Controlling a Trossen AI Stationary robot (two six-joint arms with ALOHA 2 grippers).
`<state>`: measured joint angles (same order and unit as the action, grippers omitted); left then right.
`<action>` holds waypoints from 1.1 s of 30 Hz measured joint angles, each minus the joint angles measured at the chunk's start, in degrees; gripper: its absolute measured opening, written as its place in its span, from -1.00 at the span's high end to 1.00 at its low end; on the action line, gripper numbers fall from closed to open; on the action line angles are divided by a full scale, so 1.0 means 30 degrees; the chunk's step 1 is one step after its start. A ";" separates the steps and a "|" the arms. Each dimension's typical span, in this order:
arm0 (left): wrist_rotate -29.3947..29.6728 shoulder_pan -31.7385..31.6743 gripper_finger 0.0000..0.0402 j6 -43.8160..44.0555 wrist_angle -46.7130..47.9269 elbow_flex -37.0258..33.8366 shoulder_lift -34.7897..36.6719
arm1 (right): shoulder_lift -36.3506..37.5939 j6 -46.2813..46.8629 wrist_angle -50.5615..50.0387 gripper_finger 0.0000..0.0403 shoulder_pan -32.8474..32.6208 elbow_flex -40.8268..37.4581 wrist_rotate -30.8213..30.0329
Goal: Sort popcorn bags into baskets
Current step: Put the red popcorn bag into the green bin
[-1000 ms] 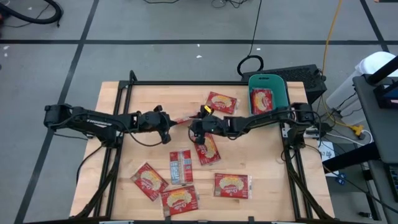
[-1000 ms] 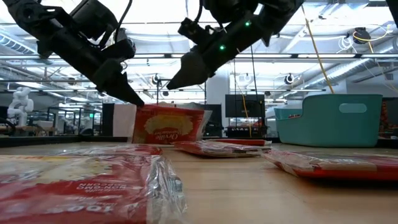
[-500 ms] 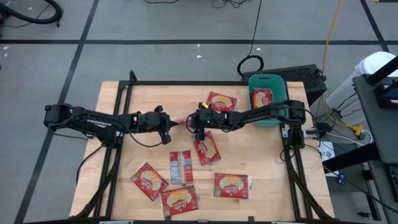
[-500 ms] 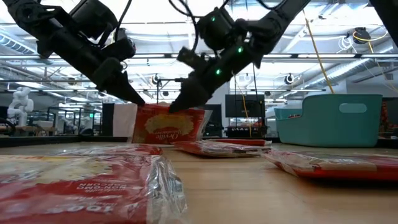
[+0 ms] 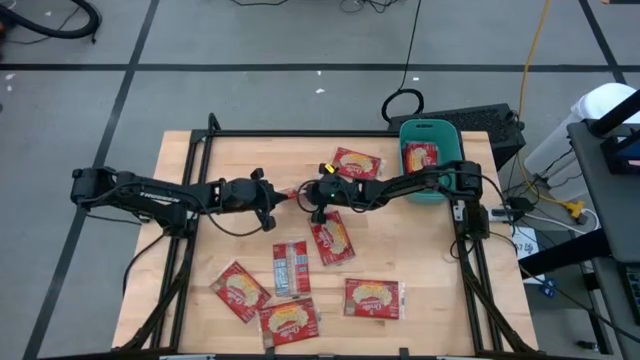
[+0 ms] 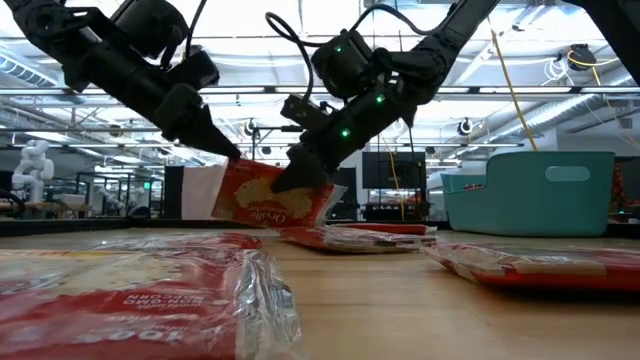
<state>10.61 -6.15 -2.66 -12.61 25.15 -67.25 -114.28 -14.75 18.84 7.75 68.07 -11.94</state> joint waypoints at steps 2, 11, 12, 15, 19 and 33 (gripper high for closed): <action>-0.0021 0.0021 0.86 -0.0386 -0.0604 0.0000 0.0283 | 0.0167 0.0142 -0.0162 0.94 -0.0090 0.0000 -0.0023; 0.1099 -0.0054 0.49 -0.0645 -0.0702 0.0009 0.4247 | 0.2307 0.2020 -0.0378 0.96 -0.0160 -0.1113 0.0073; 0.1396 -0.0120 0.45 -0.0542 -0.0498 -0.0086 0.4775 | 0.2694 0.2261 -0.0120 0.97 -0.0203 -0.1450 0.0073; 0.1670 -0.0378 0.40 -0.0237 -0.0315 -0.0389 0.5750 | 0.4277 0.2780 0.1240 0.96 -0.0430 -0.2653 0.0066; 0.1593 -0.0583 0.38 0.0015 -0.0536 -0.1144 0.6225 | 0.6340 0.3149 0.4418 0.93 -0.1079 -0.4847 0.0071; -0.4445 -0.0857 0.38 -0.1266 -1.1208 -0.4063 0.4350 | 0.8764 0.2377 1.6199 0.94 -0.2852 -0.8874 0.0593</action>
<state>-2.73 -8.72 -6.46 -46.23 12.96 -54.20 -87.99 -7.61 67.43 -0.81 41.45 -10.16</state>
